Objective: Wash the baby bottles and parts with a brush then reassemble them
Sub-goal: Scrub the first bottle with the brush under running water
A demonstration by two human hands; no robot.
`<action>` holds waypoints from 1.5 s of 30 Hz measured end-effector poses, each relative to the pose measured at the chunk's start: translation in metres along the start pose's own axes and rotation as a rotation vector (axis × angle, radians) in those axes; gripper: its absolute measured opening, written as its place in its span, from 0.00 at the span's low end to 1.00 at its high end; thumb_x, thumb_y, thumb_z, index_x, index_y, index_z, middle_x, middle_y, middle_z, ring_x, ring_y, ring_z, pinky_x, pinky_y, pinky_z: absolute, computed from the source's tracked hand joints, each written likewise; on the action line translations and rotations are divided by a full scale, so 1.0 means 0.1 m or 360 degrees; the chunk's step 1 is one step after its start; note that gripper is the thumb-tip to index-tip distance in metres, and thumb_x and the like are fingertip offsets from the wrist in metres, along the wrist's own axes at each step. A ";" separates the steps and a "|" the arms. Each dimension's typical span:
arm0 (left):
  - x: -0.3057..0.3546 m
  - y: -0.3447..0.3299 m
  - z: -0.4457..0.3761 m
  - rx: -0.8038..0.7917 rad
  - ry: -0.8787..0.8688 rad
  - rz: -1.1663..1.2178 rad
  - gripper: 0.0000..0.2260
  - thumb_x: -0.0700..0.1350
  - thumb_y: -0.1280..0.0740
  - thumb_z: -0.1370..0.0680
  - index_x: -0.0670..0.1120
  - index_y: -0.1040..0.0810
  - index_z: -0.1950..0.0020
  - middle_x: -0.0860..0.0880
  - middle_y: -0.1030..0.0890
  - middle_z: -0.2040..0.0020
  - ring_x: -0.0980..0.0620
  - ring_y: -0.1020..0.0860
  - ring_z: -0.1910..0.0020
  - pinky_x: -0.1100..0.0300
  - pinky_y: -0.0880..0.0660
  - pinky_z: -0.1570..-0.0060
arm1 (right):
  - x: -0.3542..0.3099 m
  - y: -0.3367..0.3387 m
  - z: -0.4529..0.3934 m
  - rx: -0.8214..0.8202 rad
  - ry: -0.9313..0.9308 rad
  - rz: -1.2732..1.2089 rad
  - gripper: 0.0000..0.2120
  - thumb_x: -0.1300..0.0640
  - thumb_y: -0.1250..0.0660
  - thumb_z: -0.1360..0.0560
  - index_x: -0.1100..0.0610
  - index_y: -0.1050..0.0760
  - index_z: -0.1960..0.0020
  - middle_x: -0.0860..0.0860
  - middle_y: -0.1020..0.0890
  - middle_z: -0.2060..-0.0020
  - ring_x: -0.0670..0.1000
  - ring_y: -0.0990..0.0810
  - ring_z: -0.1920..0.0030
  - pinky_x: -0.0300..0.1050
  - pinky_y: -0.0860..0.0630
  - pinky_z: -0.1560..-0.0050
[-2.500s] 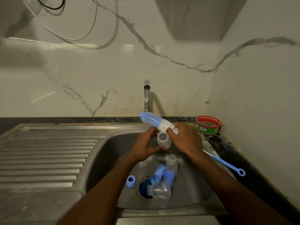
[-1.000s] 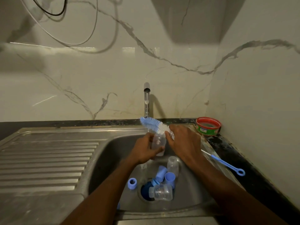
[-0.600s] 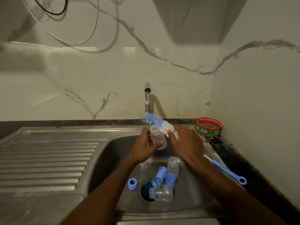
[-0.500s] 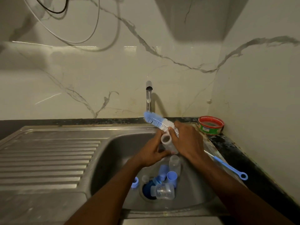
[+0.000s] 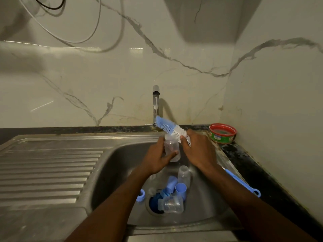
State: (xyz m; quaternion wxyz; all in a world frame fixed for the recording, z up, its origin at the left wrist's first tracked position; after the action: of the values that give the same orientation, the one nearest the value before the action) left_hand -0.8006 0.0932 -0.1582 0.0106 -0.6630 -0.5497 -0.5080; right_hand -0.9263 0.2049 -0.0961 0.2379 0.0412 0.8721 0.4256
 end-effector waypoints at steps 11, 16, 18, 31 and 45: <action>0.00 -0.04 0.02 -0.0099 0.0099 0.0047 0.25 0.57 0.25 0.26 0.52 0.26 0.32 0.55 0.18 0.42 0.58 0.18 0.45 0.62 0.20 0.47 | 0.01 0.01 -0.03 0.0076 -0.0017 0.0277 0.12 0.43 0.40 0.18 0.49 0.26 0.41 0.50 0.19 0.50 0.53 0.20 0.53 0.46 0.30 0.61; -0.27 0.25 0.01 0.0206 0.0403 0.0077 0.33 0.49 0.19 0.32 0.55 0.31 0.31 0.56 0.22 0.43 0.57 0.21 0.45 0.61 0.20 0.49 | 0.14 0.05 0.05 0.0110 -0.0044 0.0267 0.15 0.42 0.39 0.19 0.49 0.25 0.37 0.49 0.18 0.47 0.51 0.20 0.50 0.44 0.32 0.62; -0.30 0.31 0.02 0.0253 0.0412 -0.0071 0.26 0.49 0.18 0.32 0.53 0.24 0.38 0.57 0.21 0.47 0.59 0.21 0.48 0.68 0.25 0.53 | 0.13 0.08 0.06 0.0109 -0.0031 0.0259 0.16 0.42 0.38 0.19 0.49 0.25 0.36 0.49 0.19 0.46 0.50 0.20 0.49 0.43 0.33 0.61; -0.30 0.52 0.07 0.0662 0.0595 0.0067 0.29 0.50 0.18 0.32 0.51 0.27 0.36 0.54 0.22 0.45 0.55 0.22 0.48 0.65 0.25 0.52 | 0.09 0.21 0.07 0.0120 0.0005 0.0330 0.16 0.40 0.39 0.20 0.48 0.25 0.38 0.48 0.18 0.48 0.52 0.19 0.52 0.44 0.34 0.62; 0.08 0.43 -0.02 -0.0025 0.0252 -0.1789 0.28 0.45 0.26 0.25 0.62 0.28 0.28 0.50 0.34 0.26 0.42 0.45 0.21 0.28 0.56 0.26 | 0.23 0.31 -0.02 0.0074 0.0160 0.0648 0.16 0.40 0.37 0.21 0.48 0.23 0.39 0.48 0.16 0.50 0.50 0.18 0.55 0.46 0.21 0.60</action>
State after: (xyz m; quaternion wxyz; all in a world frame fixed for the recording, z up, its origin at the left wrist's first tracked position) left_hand -0.7713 0.0808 -0.1287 -0.2253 -0.2284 -0.8118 -0.4879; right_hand -0.9514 0.2298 -0.0801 0.1023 0.2008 0.8661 0.4462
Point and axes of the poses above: each hand's wrist, its own z-axis away from the middle knuckle, its own y-axis out of the back of the hand, x = y × z, the point moved 6 cm from there along -z, towards the middle knuckle
